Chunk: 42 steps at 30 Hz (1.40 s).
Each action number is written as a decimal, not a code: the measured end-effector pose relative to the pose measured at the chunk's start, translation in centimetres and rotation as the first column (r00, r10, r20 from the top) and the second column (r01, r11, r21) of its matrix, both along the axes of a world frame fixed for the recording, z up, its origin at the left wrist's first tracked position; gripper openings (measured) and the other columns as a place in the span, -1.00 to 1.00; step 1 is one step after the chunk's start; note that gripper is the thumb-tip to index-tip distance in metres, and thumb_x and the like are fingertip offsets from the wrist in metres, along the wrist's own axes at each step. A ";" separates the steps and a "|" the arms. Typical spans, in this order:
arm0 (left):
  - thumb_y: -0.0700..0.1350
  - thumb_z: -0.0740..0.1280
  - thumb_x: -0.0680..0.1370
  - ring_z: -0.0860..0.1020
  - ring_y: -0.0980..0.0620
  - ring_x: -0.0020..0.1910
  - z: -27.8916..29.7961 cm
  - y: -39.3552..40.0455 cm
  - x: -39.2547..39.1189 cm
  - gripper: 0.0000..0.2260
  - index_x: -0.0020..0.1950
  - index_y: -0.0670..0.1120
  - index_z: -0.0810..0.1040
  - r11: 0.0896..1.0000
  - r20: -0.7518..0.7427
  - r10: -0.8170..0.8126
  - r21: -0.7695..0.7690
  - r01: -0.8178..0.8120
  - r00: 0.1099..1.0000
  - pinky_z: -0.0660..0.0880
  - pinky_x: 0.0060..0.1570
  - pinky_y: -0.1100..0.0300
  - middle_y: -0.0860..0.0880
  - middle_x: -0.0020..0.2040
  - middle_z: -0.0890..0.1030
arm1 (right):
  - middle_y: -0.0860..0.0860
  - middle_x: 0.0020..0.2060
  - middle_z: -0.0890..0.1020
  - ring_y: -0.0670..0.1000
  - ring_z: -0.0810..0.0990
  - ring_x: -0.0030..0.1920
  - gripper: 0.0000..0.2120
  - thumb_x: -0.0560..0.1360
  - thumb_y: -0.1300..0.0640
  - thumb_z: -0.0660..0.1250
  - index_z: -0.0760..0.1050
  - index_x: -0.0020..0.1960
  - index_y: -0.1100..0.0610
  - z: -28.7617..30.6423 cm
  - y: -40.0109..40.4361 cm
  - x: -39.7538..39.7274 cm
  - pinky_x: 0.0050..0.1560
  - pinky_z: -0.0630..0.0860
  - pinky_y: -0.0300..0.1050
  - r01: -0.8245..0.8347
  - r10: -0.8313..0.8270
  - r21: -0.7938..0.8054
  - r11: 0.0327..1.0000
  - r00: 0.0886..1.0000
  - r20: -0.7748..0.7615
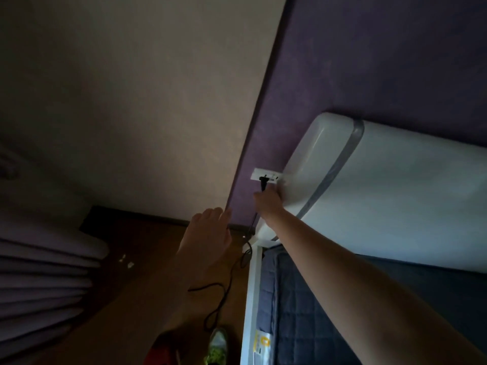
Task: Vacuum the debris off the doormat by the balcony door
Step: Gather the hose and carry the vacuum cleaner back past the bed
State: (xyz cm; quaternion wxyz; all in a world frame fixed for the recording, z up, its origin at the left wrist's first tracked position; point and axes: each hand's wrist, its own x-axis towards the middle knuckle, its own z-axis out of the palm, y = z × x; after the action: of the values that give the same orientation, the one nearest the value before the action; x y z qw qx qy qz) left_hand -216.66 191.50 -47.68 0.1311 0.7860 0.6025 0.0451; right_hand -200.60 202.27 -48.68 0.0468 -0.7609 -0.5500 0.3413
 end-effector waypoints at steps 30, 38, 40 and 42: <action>-0.06 0.23 0.64 0.63 -0.02 -0.12 -9.9 3.3 6.6 -0.75 0.23 -0.14 0.55 0.700 0.402 0.485 -0.710 -0.069 0.777 0.53 -0.23 0.25 -0.11 0.03 0.64 | -0.05 -0.37 0.42 -0.07 0.37 -0.40 -0.69 0.63 -0.09 0.09 0.35 -0.23 0.01 -6.9 -1.6 0.1 -0.33 0.33 -0.14 0.502 -0.541 -0.263 0.824 0.561 -0.626; 0.05 0.29 0.60 0.53 0.04 -0.26 -7.7 -1.4 4.0 -0.77 -0.08 -0.10 0.55 0.751 0.438 0.421 -0.659 -0.034 0.794 0.42 -0.27 0.25 -0.06 -0.26 0.58 | -0.04 -0.47 0.28 -0.07 0.22 -0.49 -0.66 0.66 -0.01 0.09 0.27 -0.26 0.06 -2.7 -6.4 1.6 -0.40 0.20 -0.17 0.487 -0.603 -0.451 0.748 0.212 -0.769; 0.06 0.30 0.59 0.50 0.09 -0.24 -7.5 -3.4 2.3 -0.81 -0.11 -0.03 0.53 0.776 0.383 0.329 -0.630 -0.016 0.863 0.35 -0.29 0.30 0.02 -0.25 0.54 | -0.04 -0.47 0.29 -0.09 0.22 -0.52 -0.65 0.66 -0.02 0.07 0.29 -0.26 0.07 -0.9 -7.8 2.1 -0.46 0.19 -0.21 0.420 -0.588 -0.472 0.775 0.208 -0.782; 0.09 0.30 0.59 0.45 0.15 -0.24 -7.1 -5.4 0.5 -0.83 -0.15 0.07 0.48 0.781 0.316 0.289 -0.624 -0.031 0.904 0.25 -0.34 0.34 0.13 -0.28 0.46 | -0.05 -0.48 0.31 -0.10 0.22 -0.52 -0.68 0.66 0.01 0.09 0.31 -0.24 0.08 0.6 -9.6 2.2 -0.50 0.20 -0.24 0.316 -0.542 -0.460 0.830 0.261 -0.799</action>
State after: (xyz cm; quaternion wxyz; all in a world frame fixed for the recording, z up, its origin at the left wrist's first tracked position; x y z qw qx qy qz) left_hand -216.13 186.06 -54.76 0.4897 0.6211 0.6116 0.0189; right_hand -198.38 192.63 -48.05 0.3497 -0.5683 -0.1647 0.7264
